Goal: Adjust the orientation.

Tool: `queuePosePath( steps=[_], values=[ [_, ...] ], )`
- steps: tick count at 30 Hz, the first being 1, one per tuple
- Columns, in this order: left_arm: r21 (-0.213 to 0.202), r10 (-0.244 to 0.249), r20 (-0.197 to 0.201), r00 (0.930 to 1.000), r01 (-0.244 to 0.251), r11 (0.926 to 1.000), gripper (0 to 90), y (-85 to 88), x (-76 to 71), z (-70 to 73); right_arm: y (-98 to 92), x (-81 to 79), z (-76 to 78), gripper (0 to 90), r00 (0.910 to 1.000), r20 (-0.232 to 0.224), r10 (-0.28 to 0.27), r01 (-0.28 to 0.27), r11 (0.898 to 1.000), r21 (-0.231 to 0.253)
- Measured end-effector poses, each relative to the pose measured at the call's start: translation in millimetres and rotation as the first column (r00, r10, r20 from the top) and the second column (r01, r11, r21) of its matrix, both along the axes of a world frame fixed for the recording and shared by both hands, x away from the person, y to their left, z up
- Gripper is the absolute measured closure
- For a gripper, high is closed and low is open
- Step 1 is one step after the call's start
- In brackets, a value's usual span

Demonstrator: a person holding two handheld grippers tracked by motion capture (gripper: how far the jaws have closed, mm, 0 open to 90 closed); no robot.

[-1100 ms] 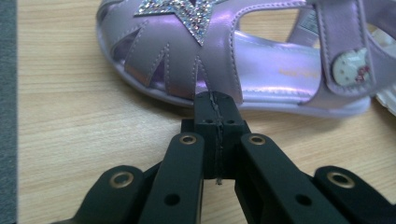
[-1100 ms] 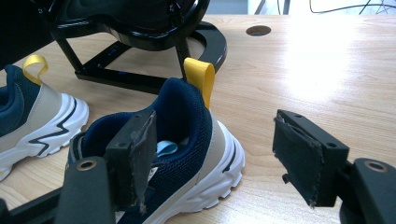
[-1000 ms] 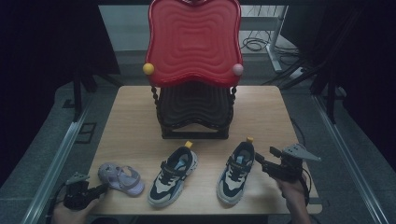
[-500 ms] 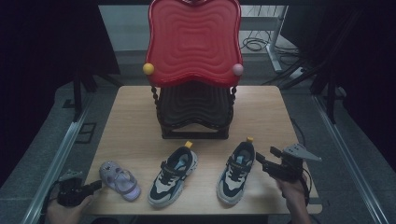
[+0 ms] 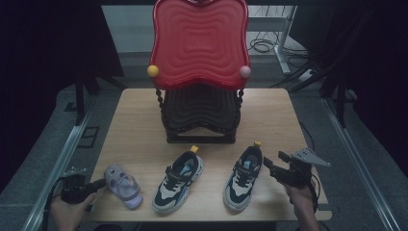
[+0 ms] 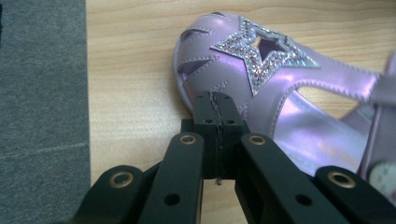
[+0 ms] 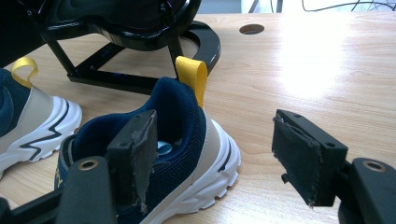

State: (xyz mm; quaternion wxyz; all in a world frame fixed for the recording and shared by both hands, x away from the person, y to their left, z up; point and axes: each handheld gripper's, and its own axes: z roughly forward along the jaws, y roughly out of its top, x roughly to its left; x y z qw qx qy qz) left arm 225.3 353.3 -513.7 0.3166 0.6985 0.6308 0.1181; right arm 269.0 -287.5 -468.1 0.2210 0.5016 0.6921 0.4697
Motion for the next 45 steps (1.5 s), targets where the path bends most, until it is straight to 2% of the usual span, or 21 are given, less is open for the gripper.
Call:
queuePosePath(
  steps=[8, 12, 17, 23, 37, 41, 42, 45],
  values=[
    [0.015, -0.019, -0.013, 0.9997, 0.019, 0.9997, 90.0, -0.9, 13.6, 4.5, 0.7, 0.3, -0.9, 31.9, 1.0000, -0.003, -0.002, 0.002, 1.000, -0.003],
    [0.025, -0.044, -0.028, 0.9986, 0.045, 0.9987, 90.0, -0.6, 23.2, 6.2, 0.2, 0.1, -0.1, 31.9, 1.0000, -0.004, 0.007, -0.007, 1.000, 0.016],
    [0.021, -0.063, -0.038, 0.9973, 0.064, 0.9978, 90.0, 0.3, 30.3, 5.9, 0.7, -0.4, 0.0, 31.9, 1.0000, 0.002, 0.005, -0.005, 1.000, 0.011],
    [0.040, -0.093, -0.051, 0.9943, 0.095, 0.9946, 90.0, -3.7, 42.3, 8.1, 1.4, 0.1, -1.0, 31.9, 1.0000, 0.002, 0.005, -0.005, 1.000, 0.008],
    [0.038, -0.127, -0.059, 0.9901, 0.130, 0.9908, 90.0, -13.8, 61.6, 10.3, 1.6, -0.2, -0.4, 31.7, 0.9999, 0.011, 0.012, -0.012, 1.000, 0.008],
    [0.039, -0.143, -0.034, 0.9892, 0.144, 0.9888, 87.0, -15.7, 61.7, 16.2, 1.5, -0.9, -0.6, 31.7, 0.9999, 0.009, 0.008, -0.008, 1.000, 0.003],
    [0.047, -0.136, -0.010, 0.9907, 0.136, 0.9896, 81.0, -16.4, 59.9, 20.2, 1.2, -1.3, -0.5, 31.7, 0.9999, 0.010, 0.005, -0.005, 1.000, 0.003],
    [0.053, -0.138, 0.042, 0.9896, 0.136, 0.9894, 73.7, -21.4, 55.8, 30.1, 1.5, -1.7, 0.3, 31.8, 0.9999, 0.012, 0.005, -0.005, 1.000, 0.006]
  ],
)
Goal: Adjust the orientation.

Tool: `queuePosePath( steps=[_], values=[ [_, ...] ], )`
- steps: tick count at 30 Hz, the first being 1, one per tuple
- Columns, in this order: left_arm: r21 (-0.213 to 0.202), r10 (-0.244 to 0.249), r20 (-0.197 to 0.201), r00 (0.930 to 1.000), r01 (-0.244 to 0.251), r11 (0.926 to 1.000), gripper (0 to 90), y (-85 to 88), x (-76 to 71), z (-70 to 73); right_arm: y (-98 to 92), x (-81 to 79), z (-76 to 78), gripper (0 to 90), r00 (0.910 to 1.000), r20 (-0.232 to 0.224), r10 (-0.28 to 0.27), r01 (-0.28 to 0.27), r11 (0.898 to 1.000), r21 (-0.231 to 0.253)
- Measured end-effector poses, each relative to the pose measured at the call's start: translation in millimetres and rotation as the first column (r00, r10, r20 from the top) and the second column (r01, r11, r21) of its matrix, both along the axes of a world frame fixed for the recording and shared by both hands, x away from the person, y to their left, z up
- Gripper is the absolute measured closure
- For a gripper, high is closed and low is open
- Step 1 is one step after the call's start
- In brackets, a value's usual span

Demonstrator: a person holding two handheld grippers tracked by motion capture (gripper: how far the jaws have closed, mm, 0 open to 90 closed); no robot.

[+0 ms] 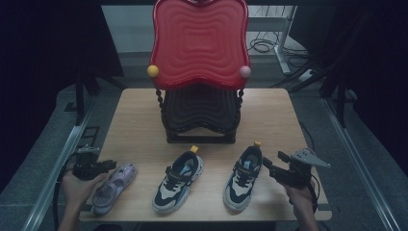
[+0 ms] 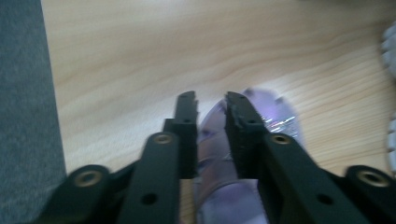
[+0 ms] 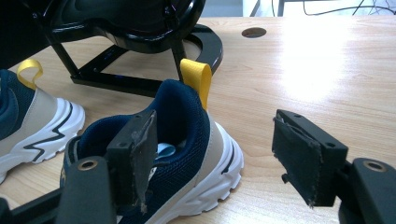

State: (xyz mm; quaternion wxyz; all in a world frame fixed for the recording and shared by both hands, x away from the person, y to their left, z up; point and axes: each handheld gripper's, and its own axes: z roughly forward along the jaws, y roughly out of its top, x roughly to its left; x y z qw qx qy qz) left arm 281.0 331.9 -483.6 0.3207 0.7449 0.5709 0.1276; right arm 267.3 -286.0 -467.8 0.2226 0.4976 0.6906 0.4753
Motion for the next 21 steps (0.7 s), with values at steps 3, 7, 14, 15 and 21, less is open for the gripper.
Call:
queuePosePath(
  steps=[3, 7, 14, 15, 21],
  values=[
    [-0.022, -0.004, 0.069, 0.9976, 0.005, 0.9997, 69.4, -9.6, -4.5, 16.4, 4.6, 1.3, 0.0, 31.8, 1.0000, 0.004, 0.005, -0.005, 1.000, -0.002],
    [-0.044, -0.041, 0.142, 0.9891, 0.048, 0.9979, 62.6, -26.4, -7.6, 33.1, 12.1, 1.4, 0.3, 31.2, 0.9984, 0.030, 0.048, -0.048, 0.999, -0.019],
    [-0.104, -0.076, 0.187, 0.9794, 0.097, 0.9898, 56.9, -43.5, -9.0, 34.7, 20.2, 6.6, 1.9, 30.1, 0.9956, 0.044, 0.083, -0.081, 0.996, -0.045],
    [-0.106, -0.082, 0.189, 0.9786, 0.104, 0.9889, 56.5, -44.7, -9.2, 33.9, 21.3, 7.4, 2.4, 30.1, 0.9956, 0.048, 0.080, -0.078, 0.996, -0.046],
    [-0.159, -0.096, 0.236, 0.9670, 0.136, 0.9779, 54.1, -40.1, -18.1, 32.6, 23.5, 8.5, 0.7, 33.0, 0.9938, 0.077, 0.081, -0.079, 0.997, -0.027]
  ],
)
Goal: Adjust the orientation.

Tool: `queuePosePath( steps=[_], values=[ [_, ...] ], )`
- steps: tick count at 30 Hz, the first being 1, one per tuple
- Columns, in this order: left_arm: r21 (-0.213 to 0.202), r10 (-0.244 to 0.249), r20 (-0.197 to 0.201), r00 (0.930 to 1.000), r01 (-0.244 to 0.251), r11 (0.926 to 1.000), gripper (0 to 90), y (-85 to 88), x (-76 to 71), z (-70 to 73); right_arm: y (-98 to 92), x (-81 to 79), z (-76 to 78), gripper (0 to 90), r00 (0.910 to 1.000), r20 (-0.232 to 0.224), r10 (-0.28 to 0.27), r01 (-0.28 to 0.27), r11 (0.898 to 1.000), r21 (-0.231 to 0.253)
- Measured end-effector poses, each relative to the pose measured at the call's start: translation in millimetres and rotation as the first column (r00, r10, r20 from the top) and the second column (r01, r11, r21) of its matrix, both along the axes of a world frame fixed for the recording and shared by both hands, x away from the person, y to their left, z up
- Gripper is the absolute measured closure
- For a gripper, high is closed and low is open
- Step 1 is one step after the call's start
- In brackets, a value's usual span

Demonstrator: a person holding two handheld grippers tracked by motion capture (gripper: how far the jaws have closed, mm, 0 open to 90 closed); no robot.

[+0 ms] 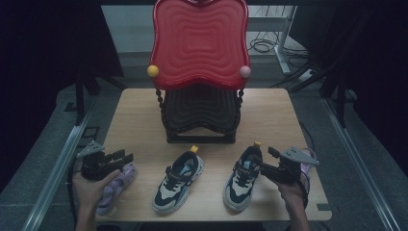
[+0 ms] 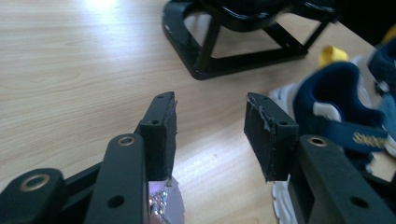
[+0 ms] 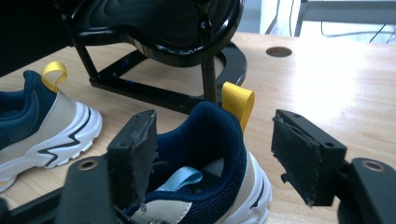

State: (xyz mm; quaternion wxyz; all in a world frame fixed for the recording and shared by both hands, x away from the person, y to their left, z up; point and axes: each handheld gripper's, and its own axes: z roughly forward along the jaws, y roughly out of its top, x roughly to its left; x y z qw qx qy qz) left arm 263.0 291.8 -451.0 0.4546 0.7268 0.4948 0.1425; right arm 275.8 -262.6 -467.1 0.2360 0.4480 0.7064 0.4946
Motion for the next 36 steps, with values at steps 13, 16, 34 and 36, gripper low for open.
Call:
queuePosePath(
  steps=[13, 16, 34, 36],
  values=[
    [-0.063, 0.004, 0.011, 0.9999, -0.004, 0.9980, 50.7, 4.3, -20.2, 3.5, -20.8, -23.4, -1.8, 34.3, 0.9995, 0.029, 0.011, -0.011, 1.000, 0.007],
    [-0.055, 0.013, 0.015, 0.9998, -0.012, 0.9984, 50.6, 3.9, -22.7, 3.8, -30.1, -24.1, 0.5, 36.7, 0.9996, 0.030, -0.002, 0.002, 1.000, -0.008],
    [-0.046, -0.005, -0.031, 0.9995, 0.003, 0.9989, 50.4, -3.6, -13.9, -8.4, -86.6, -32.2, 2.6, 53.8, 0.9886, -0.035, -0.146, 0.143, 0.987, -0.076],
    [-0.038, -0.006, -0.043, 0.9991, 0.004, 0.9993, 50.3, -4.2, -13.0, -11.0, -94.5, -33.6, 3.4, 56.8, 0.9878, -0.053, -0.146, 0.144, 0.989, -0.043]
  ],
)
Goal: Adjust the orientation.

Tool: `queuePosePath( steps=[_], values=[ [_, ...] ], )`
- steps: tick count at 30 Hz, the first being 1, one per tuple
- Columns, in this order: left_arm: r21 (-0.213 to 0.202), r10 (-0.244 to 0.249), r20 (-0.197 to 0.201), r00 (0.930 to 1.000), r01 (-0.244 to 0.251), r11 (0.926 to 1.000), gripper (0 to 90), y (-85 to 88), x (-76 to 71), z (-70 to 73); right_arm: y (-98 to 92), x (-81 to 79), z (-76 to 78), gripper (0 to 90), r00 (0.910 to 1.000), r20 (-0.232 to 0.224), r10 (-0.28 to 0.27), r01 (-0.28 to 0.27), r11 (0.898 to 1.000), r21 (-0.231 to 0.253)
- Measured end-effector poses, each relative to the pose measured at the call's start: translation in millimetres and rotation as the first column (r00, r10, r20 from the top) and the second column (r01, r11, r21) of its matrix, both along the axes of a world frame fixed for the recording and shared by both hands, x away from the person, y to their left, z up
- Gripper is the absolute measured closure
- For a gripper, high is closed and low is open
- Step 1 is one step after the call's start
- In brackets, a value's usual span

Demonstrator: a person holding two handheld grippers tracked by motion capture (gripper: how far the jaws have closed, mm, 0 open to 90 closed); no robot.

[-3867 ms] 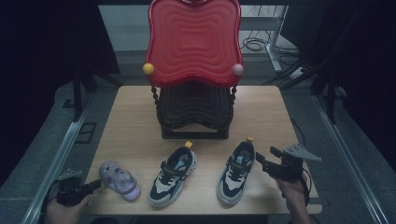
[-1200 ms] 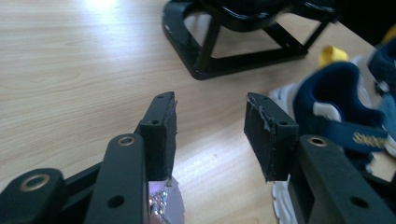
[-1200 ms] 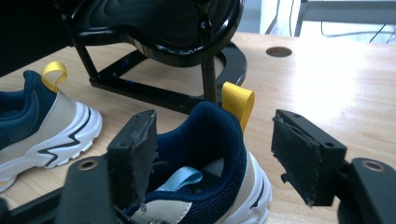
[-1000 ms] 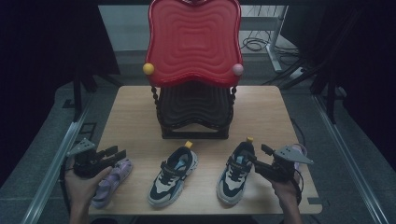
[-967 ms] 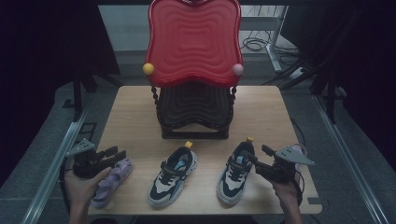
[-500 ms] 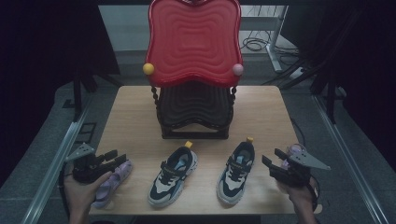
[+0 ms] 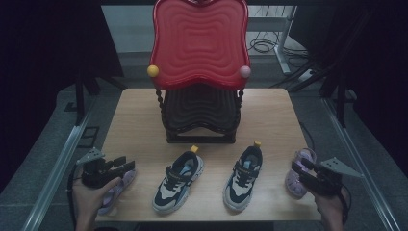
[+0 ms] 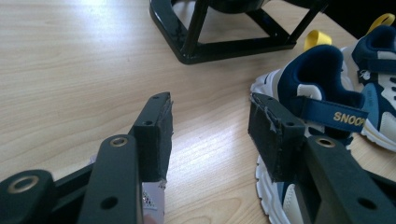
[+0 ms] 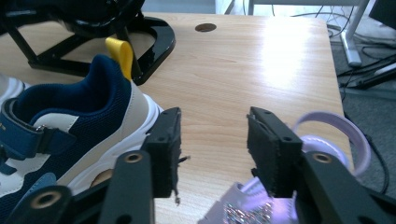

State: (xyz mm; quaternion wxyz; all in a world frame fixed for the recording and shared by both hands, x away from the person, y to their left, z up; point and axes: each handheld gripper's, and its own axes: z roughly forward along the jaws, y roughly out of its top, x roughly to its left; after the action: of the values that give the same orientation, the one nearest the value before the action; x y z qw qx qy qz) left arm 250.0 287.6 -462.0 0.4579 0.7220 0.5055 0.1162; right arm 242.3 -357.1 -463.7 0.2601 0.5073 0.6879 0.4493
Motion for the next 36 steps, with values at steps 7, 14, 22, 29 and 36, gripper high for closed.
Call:
queuePosePath(
  steps=[7, 14, 22, 29, 36],
  values=[
    [0.006, 0.008, -0.006, 0.9999, -0.008, 0.9999, 49.9, 1.7, 0.0, -0.8, -18.3, -4.3, -2.2, 65.3, 0.9995, -0.032, -0.007, 0.008, 1.000, 0.010],
    [0.008, 0.013, -0.013, 0.9998, -0.013, 0.9999, 49.6, 2.8, -1.6, -2.2, -36.0, -9.1, -7.6, 88.8, 0.9977, -0.060, -0.030, 0.031, 1.000, 0.004],
    [0.014, 0.002, -0.012, 0.9999, -0.001, 0.9999, 48.8, 0.3, -3.3, -0.3, -47.0, -13.1, -16.0, 89.7, 0.9956, -0.082, -0.044, 0.045, 0.999, 0.001],
    [0.019, -0.007, 0.002, 1.0000, 0.007, 0.9998, 48.7, -1.2, -6.6, 3.9, -55.0, -20.1, -22.1, 89.6, 0.9897, -0.110, -0.092, 0.089, 0.996, -0.026],
    [0.022, -0.003, 0.002, 1.0000, 0.003, 0.9997, 48.6, -1.3, -7.5, 4.0, -61.2, -29.3, -37.4, 89.7, 0.9779, -0.173, -0.117, 0.105, 0.991, -0.078]
  ],
)
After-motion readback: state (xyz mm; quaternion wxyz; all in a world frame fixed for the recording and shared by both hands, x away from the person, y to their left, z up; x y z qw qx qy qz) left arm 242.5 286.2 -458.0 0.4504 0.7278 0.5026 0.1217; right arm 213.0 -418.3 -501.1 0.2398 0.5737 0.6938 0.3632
